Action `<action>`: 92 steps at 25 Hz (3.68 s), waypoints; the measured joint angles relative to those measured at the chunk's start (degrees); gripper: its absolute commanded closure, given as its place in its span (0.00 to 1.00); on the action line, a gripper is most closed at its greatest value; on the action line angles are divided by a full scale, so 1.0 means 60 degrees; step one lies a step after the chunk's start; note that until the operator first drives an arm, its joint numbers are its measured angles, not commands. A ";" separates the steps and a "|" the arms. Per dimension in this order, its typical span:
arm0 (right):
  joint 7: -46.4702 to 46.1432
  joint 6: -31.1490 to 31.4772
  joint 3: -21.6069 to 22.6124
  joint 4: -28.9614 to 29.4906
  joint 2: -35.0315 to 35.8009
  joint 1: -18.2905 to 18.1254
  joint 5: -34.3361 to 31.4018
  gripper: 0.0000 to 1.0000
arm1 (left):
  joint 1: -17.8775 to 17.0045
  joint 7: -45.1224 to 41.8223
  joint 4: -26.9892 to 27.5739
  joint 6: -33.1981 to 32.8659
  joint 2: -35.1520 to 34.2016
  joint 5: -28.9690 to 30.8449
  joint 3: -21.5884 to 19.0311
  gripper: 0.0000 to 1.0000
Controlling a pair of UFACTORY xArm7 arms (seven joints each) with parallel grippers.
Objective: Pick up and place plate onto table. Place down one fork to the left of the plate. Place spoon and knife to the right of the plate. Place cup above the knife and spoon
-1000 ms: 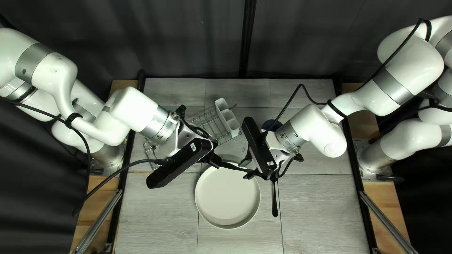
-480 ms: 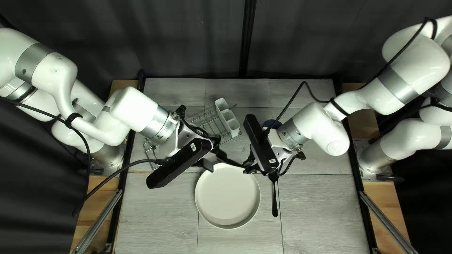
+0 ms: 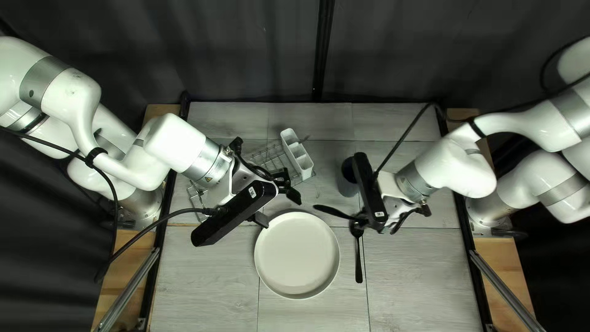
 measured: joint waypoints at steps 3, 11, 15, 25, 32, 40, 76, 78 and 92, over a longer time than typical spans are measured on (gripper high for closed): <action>0.0035 0.0023 0.0026 -0.0014 -0.0011 -0.0029 -0.0019 1.00 | 0.0000 0.0000 0.0000 0.0000 0.0000 0.0000 0.0000 0.00; -0.0432 -0.0103 -0.0428 -0.0113 -0.0064 0.0270 0.0220 1.00 | 0.0000 0.0000 0.0000 0.0000 0.0000 0.0000 0.0000 0.00; -0.0479 0.0232 -0.0743 -0.0278 -0.0254 0.0278 0.0495 1.00 | 0.0000 0.0000 0.0000 0.0000 0.0000 0.0000 0.0000 0.00; 0.6014 0.3955 0.1924 -0.0080 -0.1229 -0.1400 0.0218 1.00 | 0.0000 0.0000 0.0000 0.0000 0.0000 0.0000 0.0000 0.00; 0.9372 0.5410 0.2988 0.0843 -0.0397 -0.1772 0.0313 1.00 | 0.0000 0.0000 0.0000 0.0000 0.0000 0.0000 0.0000 0.00; 0.9502 0.5264 0.3151 0.0719 -0.0529 -0.1691 0.0304 1.00 | 0.0000 0.0000 0.0000 0.0000 0.0000 0.0000 0.0000 0.00; 1.8949 0.4313 0.4629 0.2649 0.3301 -0.1222 0.1895 1.00 | 0.0000 0.0000 0.0000 0.0000 0.0000 0.0000 0.0000 0.00; 1.8951 0.3942 0.4627 0.2521 0.3432 -0.1225 0.1833 1.00 | 0.0000 0.0000 0.0000 0.0000 0.0000 0.0000 0.0000 0.00; 1.7458 0.1573 0.4586 0.1701 0.4239 -0.1355 0.2103 1.00 | 0.0000 0.0000 0.0000 0.0000 0.0000 0.0000 0.0000 0.00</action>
